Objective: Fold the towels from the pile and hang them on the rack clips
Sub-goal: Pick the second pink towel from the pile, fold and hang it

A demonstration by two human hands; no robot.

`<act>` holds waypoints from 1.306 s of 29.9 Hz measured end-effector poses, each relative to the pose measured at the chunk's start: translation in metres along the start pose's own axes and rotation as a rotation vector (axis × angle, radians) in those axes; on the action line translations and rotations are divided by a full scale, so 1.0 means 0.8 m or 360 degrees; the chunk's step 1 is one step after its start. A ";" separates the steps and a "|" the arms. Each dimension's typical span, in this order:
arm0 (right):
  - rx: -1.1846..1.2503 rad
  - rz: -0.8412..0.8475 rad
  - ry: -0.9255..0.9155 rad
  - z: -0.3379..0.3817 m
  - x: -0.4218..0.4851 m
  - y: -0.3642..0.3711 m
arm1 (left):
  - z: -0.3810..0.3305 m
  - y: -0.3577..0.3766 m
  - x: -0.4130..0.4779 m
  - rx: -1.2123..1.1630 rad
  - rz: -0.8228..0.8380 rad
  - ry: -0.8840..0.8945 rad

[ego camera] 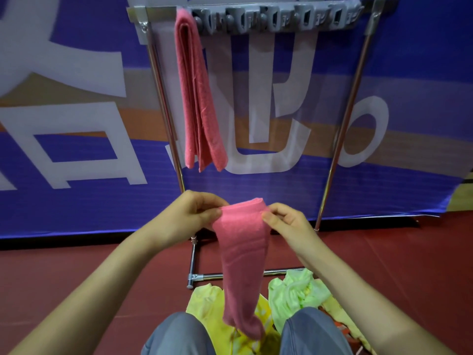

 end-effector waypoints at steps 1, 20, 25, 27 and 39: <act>0.0041 0.0006 -0.0007 0.006 0.000 0.002 | -0.001 -0.004 0.000 0.0001 -0.0034 0.0004; 0.0022 0.0413 0.0253 -0.030 -0.029 0.027 | -0.069 -0.013 0.026 0.0257 -0.0342 0.0261; -0.0061 0.0434 0.0519 -0.103 -0.049 0.010 | -0.061 -0.063 0.027 0.0403 -0.0571 0.0272; -0.0132 0.0443 0.0596 -0.127 -0.055 0.006 | -0.047 -0.086 0.024 0.0420 -0.0734 0.0220; 0.0011 0.0433 0.0399 -0.072 -0.032 0.017 | 0.107 -0.116 0.011 0.0962 -0.0646 -0.0538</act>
Point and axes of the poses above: each hand's wrist, its own x-axis towards the middle knuckle, its own y-axis out of the palm, z = x × y, the point moved 8 cm from there along x, towards the middle knuckle, and after that the axes turned 9 degrees about -z, right-handed, at the moved point
